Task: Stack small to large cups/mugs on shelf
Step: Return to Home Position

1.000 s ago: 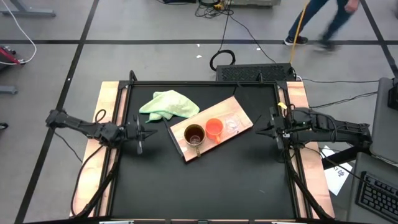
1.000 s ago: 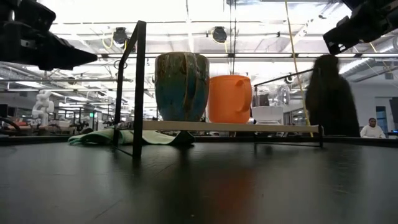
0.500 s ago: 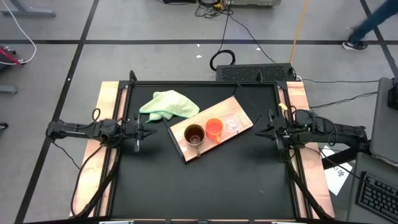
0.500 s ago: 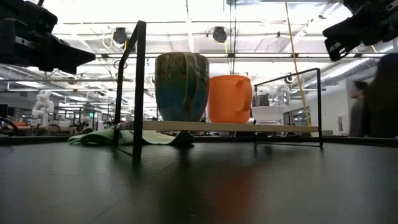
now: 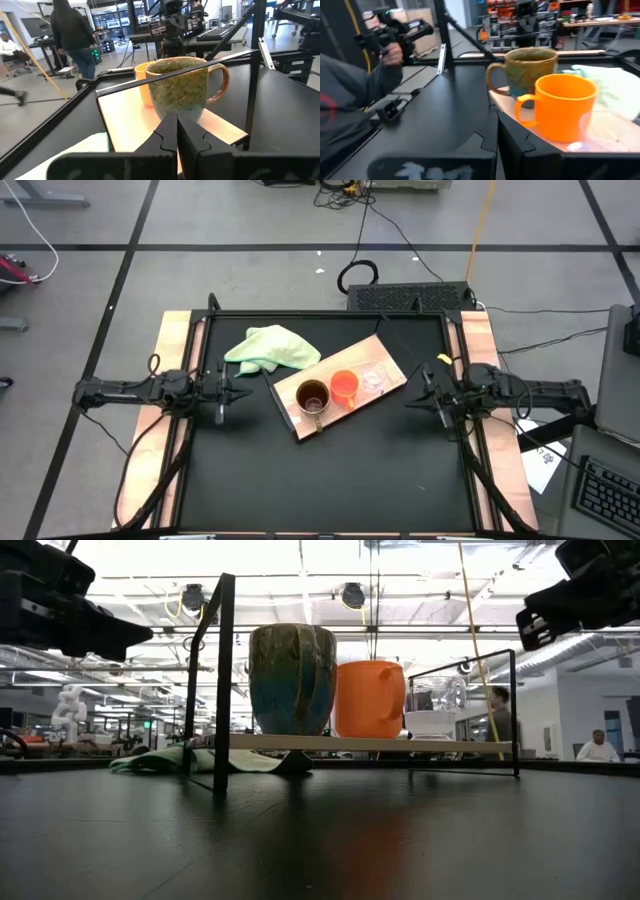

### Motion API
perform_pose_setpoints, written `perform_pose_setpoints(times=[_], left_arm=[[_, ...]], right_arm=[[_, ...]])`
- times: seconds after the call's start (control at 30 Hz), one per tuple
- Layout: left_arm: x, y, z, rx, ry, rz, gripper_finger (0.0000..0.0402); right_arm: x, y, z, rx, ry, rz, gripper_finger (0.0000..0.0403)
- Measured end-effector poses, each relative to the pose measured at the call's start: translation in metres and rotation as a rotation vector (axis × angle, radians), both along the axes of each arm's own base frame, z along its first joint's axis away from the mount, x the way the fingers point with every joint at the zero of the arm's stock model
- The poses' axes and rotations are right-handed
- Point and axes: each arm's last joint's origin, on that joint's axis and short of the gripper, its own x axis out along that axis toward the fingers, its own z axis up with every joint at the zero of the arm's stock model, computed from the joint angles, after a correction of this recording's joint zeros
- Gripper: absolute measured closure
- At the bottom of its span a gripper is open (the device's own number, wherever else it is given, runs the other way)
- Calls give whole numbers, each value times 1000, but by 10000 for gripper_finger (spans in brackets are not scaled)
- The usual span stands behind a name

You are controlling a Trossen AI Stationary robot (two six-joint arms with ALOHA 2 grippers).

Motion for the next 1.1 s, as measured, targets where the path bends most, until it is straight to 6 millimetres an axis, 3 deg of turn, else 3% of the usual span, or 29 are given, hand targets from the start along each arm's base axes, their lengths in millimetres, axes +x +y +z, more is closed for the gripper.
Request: perform_pose_setpoints(times=[1.1], left_arm=[[-5, -2, 13, -55, 61, -75, 400]], right_arm=[[-1, 18, 3, -95, -88, 195, 403]])
